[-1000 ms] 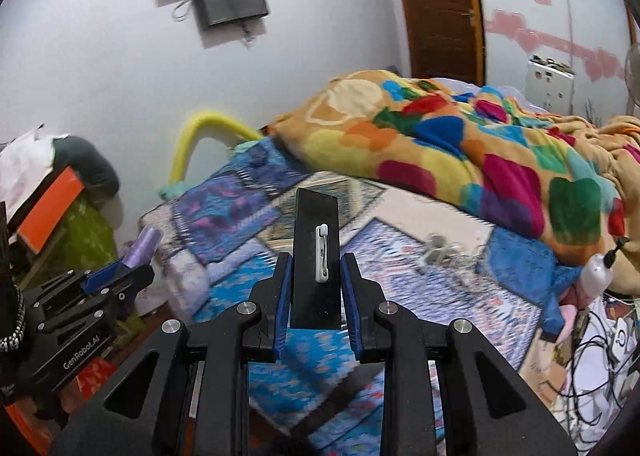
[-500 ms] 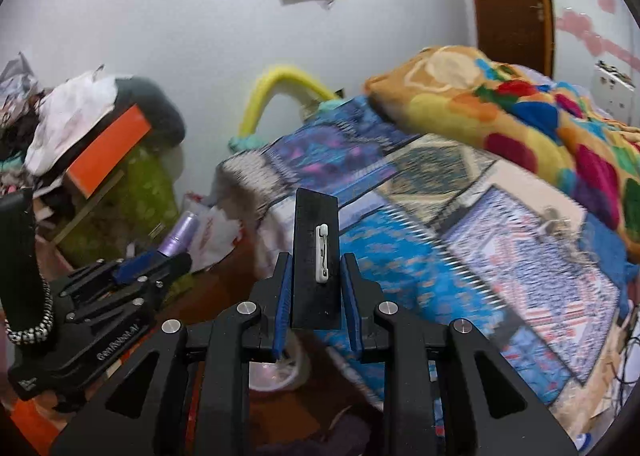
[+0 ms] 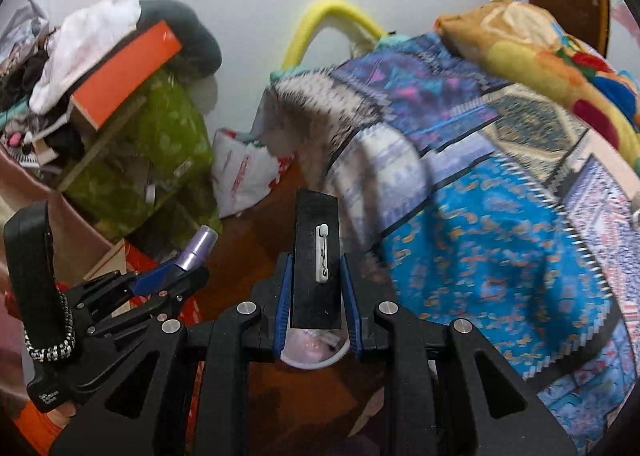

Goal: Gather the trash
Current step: 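Carry the spray bottle and black device in both tools down over the bucket, then open both tools to drop the bottle and device into the bucket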

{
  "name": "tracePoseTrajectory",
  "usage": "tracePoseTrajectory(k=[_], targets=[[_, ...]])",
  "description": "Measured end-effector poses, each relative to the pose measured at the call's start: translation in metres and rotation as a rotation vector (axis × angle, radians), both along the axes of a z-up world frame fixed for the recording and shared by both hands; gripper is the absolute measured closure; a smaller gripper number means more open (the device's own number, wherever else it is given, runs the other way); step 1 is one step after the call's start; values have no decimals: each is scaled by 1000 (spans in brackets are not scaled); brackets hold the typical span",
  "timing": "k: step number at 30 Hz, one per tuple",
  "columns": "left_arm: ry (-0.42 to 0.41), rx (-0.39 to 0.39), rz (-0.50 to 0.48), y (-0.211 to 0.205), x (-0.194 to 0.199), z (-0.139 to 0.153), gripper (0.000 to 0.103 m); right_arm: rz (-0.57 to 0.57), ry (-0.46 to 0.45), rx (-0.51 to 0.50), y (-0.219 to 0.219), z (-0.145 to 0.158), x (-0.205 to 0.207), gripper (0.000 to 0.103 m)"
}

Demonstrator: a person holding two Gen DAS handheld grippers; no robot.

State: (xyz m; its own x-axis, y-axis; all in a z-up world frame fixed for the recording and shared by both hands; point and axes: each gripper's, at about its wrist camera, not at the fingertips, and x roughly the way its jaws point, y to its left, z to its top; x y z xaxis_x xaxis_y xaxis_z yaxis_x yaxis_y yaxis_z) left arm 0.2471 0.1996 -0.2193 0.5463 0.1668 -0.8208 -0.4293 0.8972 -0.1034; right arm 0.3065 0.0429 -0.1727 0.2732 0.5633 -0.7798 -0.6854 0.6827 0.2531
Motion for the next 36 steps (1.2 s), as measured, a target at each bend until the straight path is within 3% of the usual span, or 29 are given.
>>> tracePoseTrajectory(k=[16,19,21,28,36], targets=[[172,-79,31,30,9,-89,77,92,159,-138,59,-76,9,81],[169,-94,35,33,14,-93,78,101,227,-115,62,-84,15,77],[168,-97,34,34,19,-94,78,114,248,-122,64,-88,17,68],[157,-128,26,36,33,-91,77,109,197,-151,65,-85,14,66],[134,-108,29,34,25,-68,77,103,121,-162,56,-71,11,66]])
